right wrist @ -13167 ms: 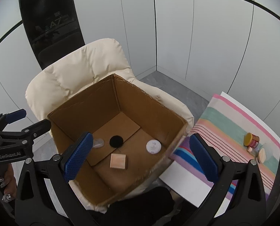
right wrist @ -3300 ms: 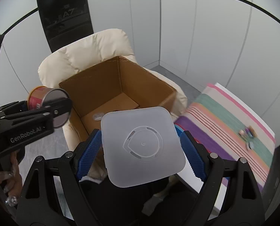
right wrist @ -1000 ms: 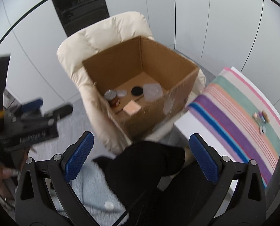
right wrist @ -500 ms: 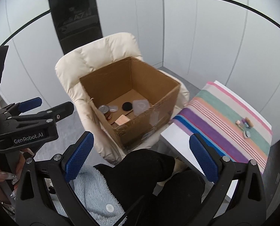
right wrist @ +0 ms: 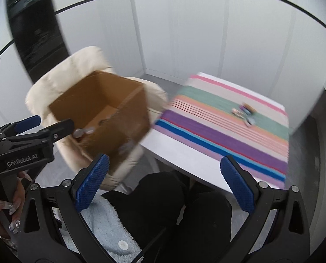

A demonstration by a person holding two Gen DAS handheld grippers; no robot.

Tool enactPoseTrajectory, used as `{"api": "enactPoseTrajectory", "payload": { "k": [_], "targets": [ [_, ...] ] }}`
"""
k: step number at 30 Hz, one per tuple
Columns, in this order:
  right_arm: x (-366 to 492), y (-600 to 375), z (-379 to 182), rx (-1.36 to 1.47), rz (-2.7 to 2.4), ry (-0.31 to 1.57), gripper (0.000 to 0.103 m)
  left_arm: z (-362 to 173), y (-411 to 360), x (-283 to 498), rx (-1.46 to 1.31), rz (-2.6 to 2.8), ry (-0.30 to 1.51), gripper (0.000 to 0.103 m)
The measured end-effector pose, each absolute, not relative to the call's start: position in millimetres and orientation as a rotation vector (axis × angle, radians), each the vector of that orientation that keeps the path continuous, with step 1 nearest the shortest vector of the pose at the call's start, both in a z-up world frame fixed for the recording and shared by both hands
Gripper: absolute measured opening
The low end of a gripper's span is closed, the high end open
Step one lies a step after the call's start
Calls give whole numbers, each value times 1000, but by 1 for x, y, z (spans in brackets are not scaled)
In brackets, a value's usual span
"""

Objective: Organize objects
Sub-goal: 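Withdraw both tools from the box back toward the striped table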

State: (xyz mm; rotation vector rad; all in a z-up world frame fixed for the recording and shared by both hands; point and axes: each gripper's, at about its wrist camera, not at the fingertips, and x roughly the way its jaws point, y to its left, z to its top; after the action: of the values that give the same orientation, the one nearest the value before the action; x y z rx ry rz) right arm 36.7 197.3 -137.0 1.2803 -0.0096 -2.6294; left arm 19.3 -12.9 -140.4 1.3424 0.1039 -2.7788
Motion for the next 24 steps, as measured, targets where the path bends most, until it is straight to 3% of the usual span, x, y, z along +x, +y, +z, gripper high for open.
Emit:
{"api": "enactPoseTrajectory", "payload": {
  "k": [14, 21, 24],
  "targets": [
    [11, 317, -177, 1368, -2767, -228, 103, -183, 78, -50, 1539, -2802, -55, 101],
    [-51, 369, -219, 1362, -2806, -231, 103, -216, 119, -132, 1587, -2811, -14, 101],
    [-91, 396, -247, 1374, -2821, -247, 103, -242, 134, -178, 1681, -2825, 121, 101]
  ]
}}
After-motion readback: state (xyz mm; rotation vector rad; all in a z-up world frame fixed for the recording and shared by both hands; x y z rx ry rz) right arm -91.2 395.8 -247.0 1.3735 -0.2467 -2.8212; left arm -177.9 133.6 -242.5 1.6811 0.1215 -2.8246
